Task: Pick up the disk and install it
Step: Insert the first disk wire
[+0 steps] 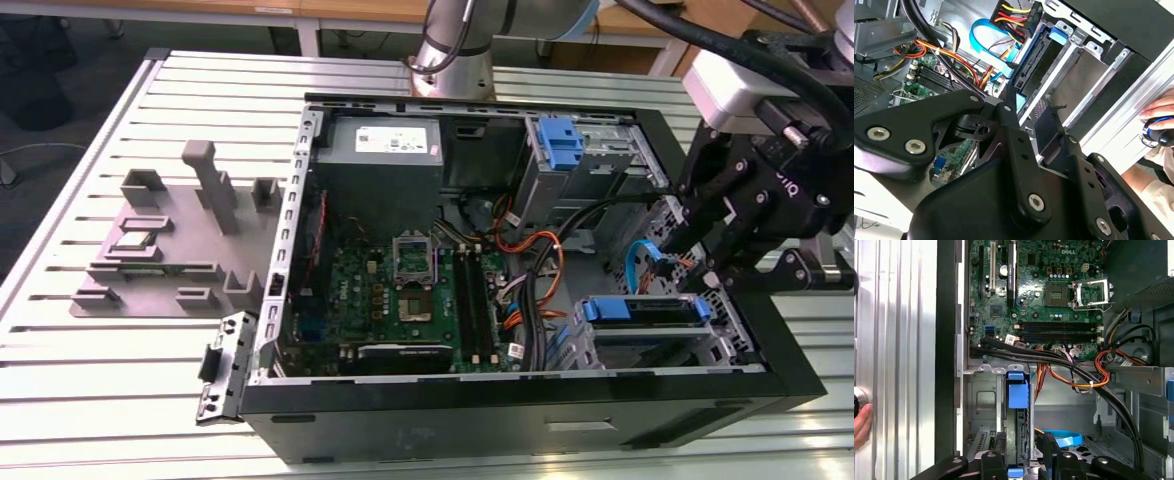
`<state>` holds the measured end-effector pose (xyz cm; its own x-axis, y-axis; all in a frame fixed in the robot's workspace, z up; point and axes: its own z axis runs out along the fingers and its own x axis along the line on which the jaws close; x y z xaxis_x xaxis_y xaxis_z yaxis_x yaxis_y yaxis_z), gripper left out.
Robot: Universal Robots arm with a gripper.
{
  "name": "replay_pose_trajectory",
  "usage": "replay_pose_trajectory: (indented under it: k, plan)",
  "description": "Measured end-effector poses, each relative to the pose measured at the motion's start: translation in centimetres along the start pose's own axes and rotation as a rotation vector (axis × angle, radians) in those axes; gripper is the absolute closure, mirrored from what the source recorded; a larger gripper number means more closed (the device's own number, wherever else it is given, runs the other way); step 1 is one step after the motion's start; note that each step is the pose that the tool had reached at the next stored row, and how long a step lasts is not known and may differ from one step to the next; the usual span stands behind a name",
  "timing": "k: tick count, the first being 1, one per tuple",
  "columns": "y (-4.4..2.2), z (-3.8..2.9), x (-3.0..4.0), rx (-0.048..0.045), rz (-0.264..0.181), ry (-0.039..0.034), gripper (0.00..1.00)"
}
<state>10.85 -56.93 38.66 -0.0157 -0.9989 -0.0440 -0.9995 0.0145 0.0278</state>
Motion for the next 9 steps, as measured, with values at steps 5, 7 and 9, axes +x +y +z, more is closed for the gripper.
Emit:
replay_pose_trajectory:
  k: [5,7,9]
  plan:
    - [0.00,0.02,-0.08,0.0000,0.000,-0.0001,0.58]
    - [0.00,0.02,-0.11,0.0000,-0.001,-0.0001,0.58]
    - [0.00,0.03,-0.16,0.0000,-0.001,0.0000,0.58]
